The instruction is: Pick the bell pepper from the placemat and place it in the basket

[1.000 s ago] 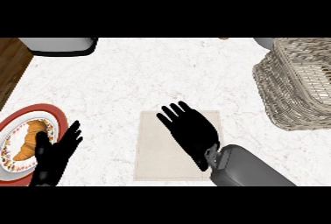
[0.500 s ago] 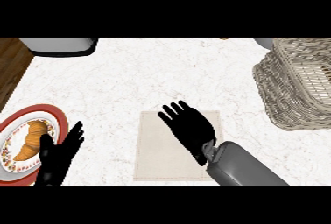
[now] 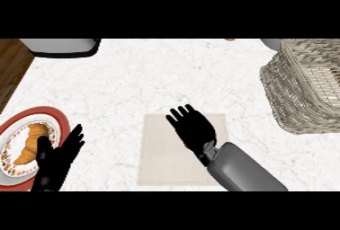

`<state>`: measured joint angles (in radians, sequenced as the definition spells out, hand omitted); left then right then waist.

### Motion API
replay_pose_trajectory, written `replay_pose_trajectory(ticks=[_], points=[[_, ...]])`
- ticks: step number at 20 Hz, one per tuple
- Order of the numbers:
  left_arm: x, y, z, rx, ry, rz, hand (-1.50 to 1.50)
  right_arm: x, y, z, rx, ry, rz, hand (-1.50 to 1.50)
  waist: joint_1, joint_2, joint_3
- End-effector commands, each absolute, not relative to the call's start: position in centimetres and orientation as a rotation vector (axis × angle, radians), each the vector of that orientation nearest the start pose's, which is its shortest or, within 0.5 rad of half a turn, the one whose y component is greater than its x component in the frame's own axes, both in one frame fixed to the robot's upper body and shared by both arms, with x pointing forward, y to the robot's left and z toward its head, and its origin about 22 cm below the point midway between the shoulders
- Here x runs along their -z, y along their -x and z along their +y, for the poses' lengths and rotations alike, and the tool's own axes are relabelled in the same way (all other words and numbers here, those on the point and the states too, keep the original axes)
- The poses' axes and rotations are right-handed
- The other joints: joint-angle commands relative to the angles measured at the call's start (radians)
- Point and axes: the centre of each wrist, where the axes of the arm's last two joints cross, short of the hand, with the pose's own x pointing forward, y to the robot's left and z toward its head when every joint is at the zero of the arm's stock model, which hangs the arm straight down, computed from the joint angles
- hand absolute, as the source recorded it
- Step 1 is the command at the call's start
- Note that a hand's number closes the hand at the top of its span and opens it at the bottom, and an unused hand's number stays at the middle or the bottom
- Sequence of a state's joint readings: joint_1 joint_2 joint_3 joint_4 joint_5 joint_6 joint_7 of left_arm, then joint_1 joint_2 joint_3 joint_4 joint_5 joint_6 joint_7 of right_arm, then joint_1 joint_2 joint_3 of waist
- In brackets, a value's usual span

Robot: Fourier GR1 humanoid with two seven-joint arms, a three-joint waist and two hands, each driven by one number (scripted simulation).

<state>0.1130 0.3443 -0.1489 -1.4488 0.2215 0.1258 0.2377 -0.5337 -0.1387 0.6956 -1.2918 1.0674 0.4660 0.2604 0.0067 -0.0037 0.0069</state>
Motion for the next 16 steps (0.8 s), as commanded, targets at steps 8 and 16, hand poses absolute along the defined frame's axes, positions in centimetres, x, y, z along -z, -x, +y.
replay_pose_trajectory(ticks=[8,16], points=[[6.0,-20.4,30.2,0.02,-0.17,-1.002,0.0,-1.4,-29.7,-6.9,-1.937,0.67,-1.149,-1.5,-0.003,0.005,-0.007],[4.9,-21.0,29.0,0.02,-0.168,-1.012,0.0,0.3,-29.0,-8.6,-2.056,0.744,-1.244,1.5,-0.004,0.005,-0.007]])
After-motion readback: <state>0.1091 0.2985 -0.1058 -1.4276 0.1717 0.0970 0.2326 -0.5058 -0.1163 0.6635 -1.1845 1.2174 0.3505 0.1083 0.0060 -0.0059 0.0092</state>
